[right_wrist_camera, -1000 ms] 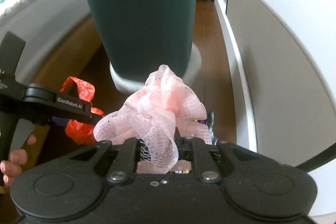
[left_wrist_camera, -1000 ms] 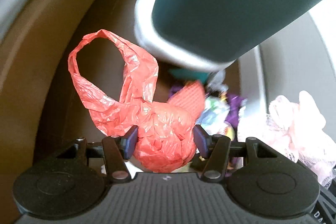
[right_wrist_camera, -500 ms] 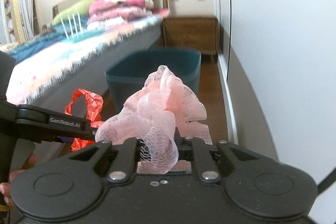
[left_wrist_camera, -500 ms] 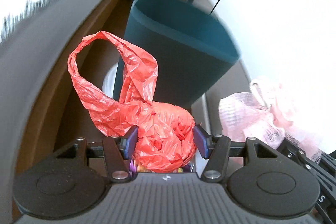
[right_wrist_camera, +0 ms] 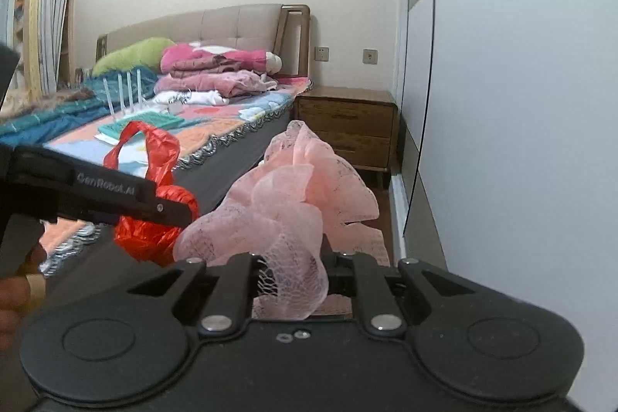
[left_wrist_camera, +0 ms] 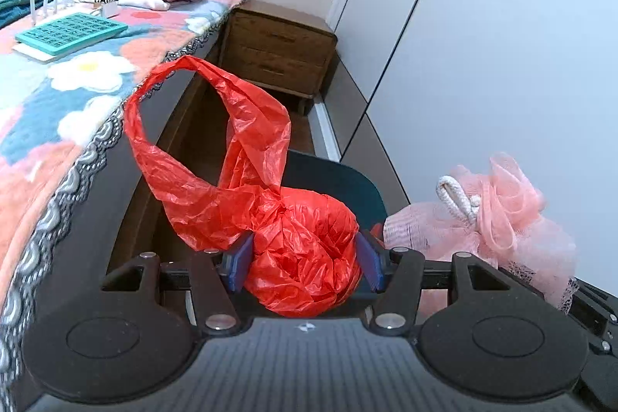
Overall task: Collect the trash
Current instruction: 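Close both tools and lift the red bag and pink puff toward the wastebasket, then open both tools over the wastebasket, dropping the red bag and pink puff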
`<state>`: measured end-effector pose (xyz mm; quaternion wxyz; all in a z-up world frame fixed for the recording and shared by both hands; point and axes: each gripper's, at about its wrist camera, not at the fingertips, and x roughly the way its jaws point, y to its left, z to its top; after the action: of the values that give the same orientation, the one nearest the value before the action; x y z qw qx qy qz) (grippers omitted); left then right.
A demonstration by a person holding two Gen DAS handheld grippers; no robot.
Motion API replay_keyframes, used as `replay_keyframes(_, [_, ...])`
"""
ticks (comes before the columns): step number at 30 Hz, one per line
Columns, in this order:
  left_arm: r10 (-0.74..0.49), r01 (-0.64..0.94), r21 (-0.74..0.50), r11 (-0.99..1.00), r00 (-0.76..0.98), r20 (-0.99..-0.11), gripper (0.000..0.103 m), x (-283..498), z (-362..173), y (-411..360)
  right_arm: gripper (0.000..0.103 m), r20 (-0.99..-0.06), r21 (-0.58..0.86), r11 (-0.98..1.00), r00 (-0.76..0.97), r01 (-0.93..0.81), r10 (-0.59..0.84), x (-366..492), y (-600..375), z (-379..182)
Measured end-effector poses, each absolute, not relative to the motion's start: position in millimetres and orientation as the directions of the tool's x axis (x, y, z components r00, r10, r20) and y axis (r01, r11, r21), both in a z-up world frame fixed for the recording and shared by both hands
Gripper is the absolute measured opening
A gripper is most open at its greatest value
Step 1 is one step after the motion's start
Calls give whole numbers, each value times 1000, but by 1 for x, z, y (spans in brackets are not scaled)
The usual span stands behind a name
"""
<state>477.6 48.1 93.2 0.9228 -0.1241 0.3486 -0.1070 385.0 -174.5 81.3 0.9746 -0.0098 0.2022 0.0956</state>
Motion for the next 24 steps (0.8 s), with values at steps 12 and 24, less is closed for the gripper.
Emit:
replay_keyframes(12, [-213,133,-169,977,695,-687,56,557,67,28,13,-546,-154,963,832,-220,102,463,-139,33])
replay_keyframes(24, [-160,205,-40,978,615,-772,56,602,10,-7,18,-673,-170,944,733,-283,98,507,-123,-7])
